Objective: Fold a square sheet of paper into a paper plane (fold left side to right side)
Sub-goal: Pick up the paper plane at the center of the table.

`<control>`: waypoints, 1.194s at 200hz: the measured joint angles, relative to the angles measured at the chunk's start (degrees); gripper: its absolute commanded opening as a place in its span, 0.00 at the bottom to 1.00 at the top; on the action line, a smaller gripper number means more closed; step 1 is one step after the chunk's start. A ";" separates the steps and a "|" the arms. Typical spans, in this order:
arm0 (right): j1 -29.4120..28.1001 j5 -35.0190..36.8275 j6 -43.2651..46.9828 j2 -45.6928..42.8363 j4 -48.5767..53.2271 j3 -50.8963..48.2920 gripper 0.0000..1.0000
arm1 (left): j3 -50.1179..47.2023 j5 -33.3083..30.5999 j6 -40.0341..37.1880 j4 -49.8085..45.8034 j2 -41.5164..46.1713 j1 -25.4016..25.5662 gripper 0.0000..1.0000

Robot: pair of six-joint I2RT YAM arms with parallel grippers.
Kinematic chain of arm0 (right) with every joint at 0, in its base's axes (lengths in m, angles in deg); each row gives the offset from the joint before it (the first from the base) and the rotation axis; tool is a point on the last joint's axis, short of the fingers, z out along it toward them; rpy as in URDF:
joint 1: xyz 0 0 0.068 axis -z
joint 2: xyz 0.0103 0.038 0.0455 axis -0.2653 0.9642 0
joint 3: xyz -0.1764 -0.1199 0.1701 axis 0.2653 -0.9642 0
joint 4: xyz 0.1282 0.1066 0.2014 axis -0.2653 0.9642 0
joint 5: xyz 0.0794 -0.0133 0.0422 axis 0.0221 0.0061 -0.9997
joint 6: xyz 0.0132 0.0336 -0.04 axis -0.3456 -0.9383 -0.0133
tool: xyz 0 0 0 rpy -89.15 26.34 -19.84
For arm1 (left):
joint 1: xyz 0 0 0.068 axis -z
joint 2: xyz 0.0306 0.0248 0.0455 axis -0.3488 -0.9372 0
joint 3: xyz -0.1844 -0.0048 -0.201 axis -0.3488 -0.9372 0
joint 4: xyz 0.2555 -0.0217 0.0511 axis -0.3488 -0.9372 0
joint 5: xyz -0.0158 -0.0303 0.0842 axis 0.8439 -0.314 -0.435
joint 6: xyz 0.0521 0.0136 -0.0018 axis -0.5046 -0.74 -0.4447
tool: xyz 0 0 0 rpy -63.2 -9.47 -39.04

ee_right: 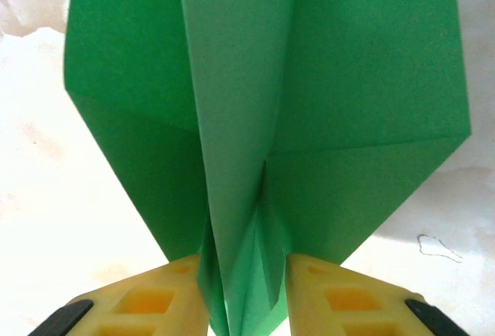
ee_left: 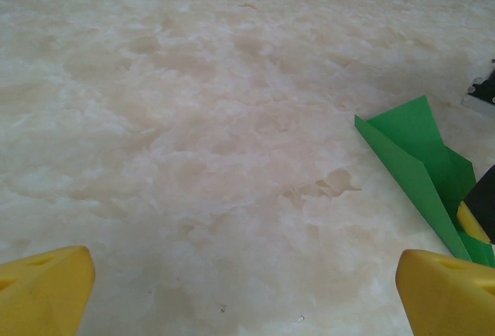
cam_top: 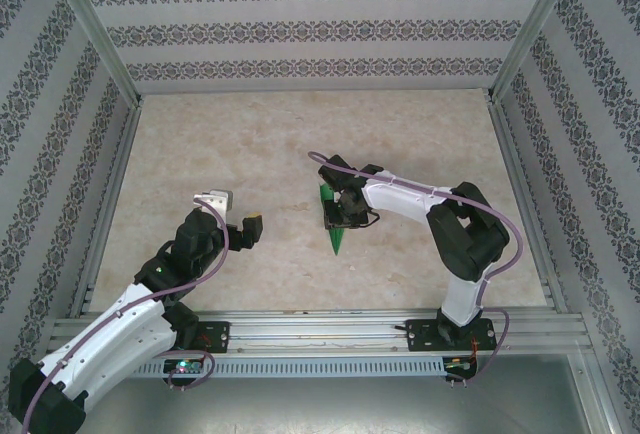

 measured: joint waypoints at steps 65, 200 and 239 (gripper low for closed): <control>-0.28 -0.17 -0.02 1.73 0.00 0.98 0.26 | 0.00 0.00 0.00 0.00 0.00 0.00 1.00; -2.27 0.35 -0.46 3.74 0.07 3.15 0.19 | 0.00 -0.02 0.00 0.00 0.02 0.00 1.00; -2.38 0.39 -0.70 4.92 0.09 3.87 0.18 | 0.00 -0.02 -0.02 -0.02 0.02 0.00 1.00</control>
